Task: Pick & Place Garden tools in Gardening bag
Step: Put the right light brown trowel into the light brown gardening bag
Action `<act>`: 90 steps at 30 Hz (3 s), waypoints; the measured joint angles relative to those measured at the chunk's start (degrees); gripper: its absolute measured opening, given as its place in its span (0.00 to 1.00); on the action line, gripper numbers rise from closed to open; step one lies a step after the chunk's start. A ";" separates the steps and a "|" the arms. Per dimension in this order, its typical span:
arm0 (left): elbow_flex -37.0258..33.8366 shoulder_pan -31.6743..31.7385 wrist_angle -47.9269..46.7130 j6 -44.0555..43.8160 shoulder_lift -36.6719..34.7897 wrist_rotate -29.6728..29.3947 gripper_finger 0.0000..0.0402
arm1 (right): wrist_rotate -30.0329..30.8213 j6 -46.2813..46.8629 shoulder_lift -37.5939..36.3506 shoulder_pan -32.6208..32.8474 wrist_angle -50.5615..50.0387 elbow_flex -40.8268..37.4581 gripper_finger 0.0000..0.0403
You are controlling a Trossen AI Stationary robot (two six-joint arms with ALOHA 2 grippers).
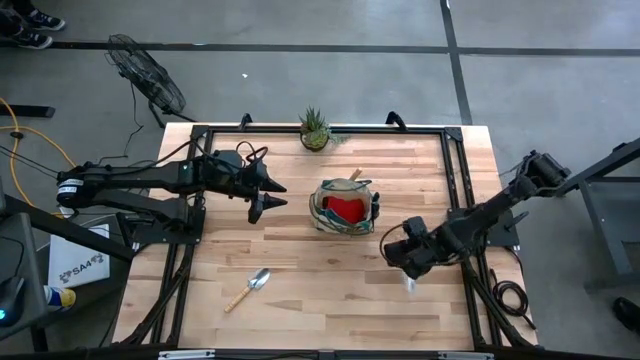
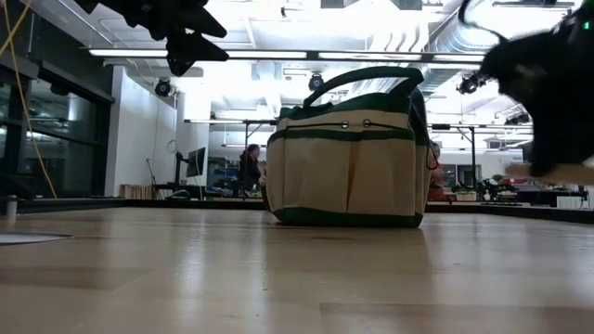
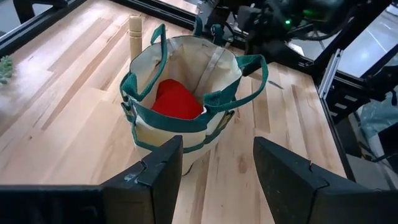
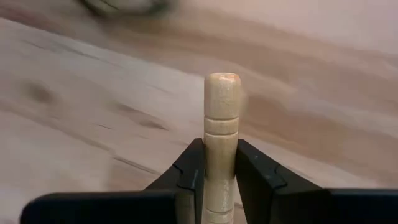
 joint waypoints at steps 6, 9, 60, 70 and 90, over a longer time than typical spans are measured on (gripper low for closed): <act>0.00 -0.02 -0.02 -1.25 0.02 -1.13 0.48 | 13.54 -1.01 0.00 5.67 1.37 3.17 0.14; 0.00 0.00 0.02 -2.31 0.02 -1.39 0.48 | 22.35 -3.35 0.00 7.64 3.09 4.85 0.14; 0.02 -0.02 0.07 -5.85 0.04 -2.16 0.48 | 59.29 -57.64 18.16 3.74 33.25 25.83 0.13; 0.02 -0.02 0.07 -6.78 0.04 -2.36 0.48 | 51.37 -48.24 18.16 -2.06 16.90 25.83 0.13; 0.02 -0.02 0.07 -6.84 0.04 -2.45 0.48 | 46.12 -53.09 15.33 1.50 8.02 35.54 0.13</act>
